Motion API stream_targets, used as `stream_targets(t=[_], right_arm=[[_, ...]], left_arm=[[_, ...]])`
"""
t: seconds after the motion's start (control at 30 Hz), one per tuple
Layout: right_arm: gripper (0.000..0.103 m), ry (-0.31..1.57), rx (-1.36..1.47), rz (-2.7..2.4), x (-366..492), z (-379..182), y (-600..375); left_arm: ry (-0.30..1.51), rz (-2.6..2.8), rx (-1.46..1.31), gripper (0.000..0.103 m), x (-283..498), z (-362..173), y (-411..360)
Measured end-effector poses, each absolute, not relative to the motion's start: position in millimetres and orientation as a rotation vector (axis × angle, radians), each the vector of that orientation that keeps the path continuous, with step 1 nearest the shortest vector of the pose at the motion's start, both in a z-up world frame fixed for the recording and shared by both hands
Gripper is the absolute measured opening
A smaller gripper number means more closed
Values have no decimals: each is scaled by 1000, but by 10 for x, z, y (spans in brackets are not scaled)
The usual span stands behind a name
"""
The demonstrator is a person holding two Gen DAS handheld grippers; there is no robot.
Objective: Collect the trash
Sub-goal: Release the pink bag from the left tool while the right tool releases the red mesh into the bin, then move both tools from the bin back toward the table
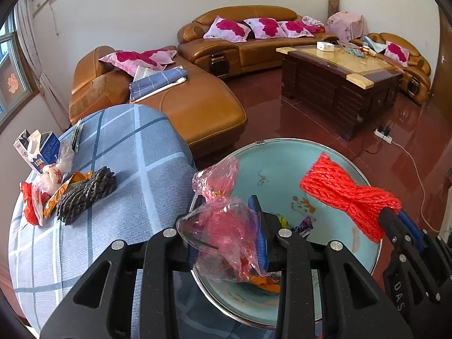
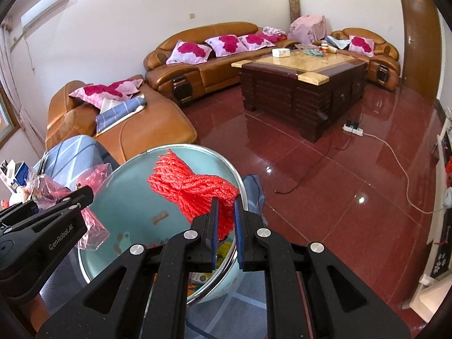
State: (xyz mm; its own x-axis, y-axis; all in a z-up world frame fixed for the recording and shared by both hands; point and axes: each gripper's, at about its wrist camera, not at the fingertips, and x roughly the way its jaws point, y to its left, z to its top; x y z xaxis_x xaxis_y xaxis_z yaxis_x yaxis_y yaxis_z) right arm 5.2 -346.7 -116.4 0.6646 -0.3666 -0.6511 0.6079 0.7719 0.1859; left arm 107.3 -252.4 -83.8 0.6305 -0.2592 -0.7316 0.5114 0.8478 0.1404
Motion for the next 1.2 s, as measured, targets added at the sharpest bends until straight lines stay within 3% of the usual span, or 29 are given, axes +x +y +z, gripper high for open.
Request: stream_targets(t=[0.17,0.3,0.5,0.63,0.9,1.2], right_arm=[[14,637,411,-558,57,-1167,-3468],[28,633,419,-554,50,-1154,-3467],[29,563,427,-584,-59,-1024,-3503],[42,500,439,-623,-162,-926,-3518],[70,487,417,-597,-156,-885,-3365],[70,500,329,-533,-90,-797,-3018]], left_arm=[[753,-457,354,45,1070,-816,-2518],[733,-463,351,62,1059,-788,-2508],[728,-467,268,74,1145,-592,-2260],[697,-396,239,85,1199,-434,-1988],[706,-245,270,86,1195,-467,-1533],[721,-198,231,87,1157,-466,-1104]])
